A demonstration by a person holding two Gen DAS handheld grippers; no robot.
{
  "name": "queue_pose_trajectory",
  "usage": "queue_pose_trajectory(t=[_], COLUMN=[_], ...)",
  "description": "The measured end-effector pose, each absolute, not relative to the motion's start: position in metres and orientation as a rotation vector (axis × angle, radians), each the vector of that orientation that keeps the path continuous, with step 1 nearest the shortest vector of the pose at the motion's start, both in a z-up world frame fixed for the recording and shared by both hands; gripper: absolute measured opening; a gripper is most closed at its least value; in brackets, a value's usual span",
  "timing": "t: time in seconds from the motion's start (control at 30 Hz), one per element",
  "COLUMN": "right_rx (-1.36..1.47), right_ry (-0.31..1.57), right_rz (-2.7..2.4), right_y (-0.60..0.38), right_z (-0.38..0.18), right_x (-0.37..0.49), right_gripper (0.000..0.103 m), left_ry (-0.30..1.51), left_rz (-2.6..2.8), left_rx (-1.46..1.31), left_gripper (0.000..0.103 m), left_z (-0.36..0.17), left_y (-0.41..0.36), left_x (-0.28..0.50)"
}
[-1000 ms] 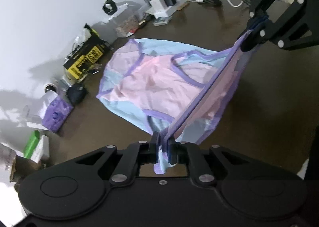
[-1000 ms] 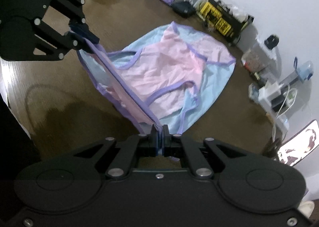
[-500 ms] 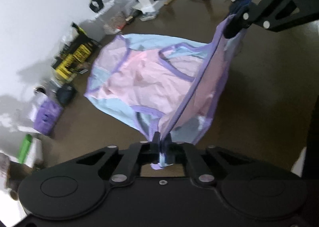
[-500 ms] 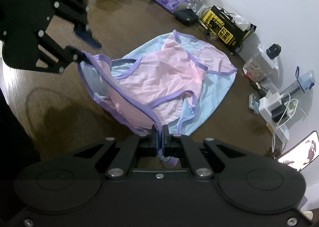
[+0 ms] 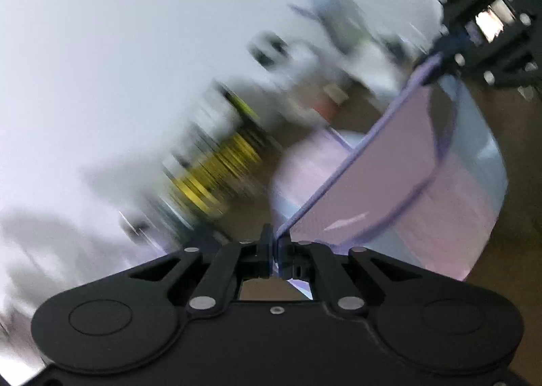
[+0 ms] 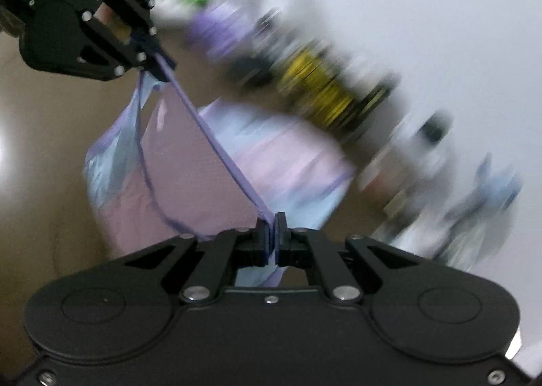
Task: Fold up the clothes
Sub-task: 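Raise the held garment high with both grippers, letting it hang between them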
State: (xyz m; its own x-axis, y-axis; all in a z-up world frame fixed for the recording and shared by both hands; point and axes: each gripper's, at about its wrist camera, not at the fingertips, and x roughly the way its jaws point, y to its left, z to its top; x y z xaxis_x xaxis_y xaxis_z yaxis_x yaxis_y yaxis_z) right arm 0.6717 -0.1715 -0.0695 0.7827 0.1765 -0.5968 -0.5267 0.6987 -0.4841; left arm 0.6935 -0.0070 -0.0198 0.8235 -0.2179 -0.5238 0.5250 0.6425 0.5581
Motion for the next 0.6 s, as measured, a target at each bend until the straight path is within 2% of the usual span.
queue_pose_trajectory(t=[0.1,0.17,0.23,0.3,0.43,0.6], right_rx=[-0.761,-0.803,-0.841,-0.857,-0.889,-0.943], right_ry=[0.383,0.274,0.117,0.049,-0.085,-0.088], right_rz=[0.357,0.318,0.259,0.241,0.205,0.212], right_y=[-0.173,-0.174,-0.177,-0.178,-0.180,-0.176], right_z=[0.006,0.056,0.128,0.161,0.226,0.245], right_x=[0.706,0.730,0.739,0.732,0.717,0.698], right_gripper=[0.003,0.003,0.003,0.003,0.003,0.003], left_ry=[0.250,0.164,0.066,-0.014,-0.100,-0.091], left_rz=[-0.369,-0.346,-0.322,-0.307,-0.271,-0.284], left_rx=[0.792,0.804,0.819,0.829,0.880,0.953], left_gripper=[0.002,0.003,0.003,0.003,0.005,0.006], left_z=[0.079,0.125,0.177,0.225,0.272,0.273], left_y=[-0.008,-0.006,-0.003,0.001,0.005,0.004], left_x=[0.717,0.715,0.708,0.696,0.677,0.653])
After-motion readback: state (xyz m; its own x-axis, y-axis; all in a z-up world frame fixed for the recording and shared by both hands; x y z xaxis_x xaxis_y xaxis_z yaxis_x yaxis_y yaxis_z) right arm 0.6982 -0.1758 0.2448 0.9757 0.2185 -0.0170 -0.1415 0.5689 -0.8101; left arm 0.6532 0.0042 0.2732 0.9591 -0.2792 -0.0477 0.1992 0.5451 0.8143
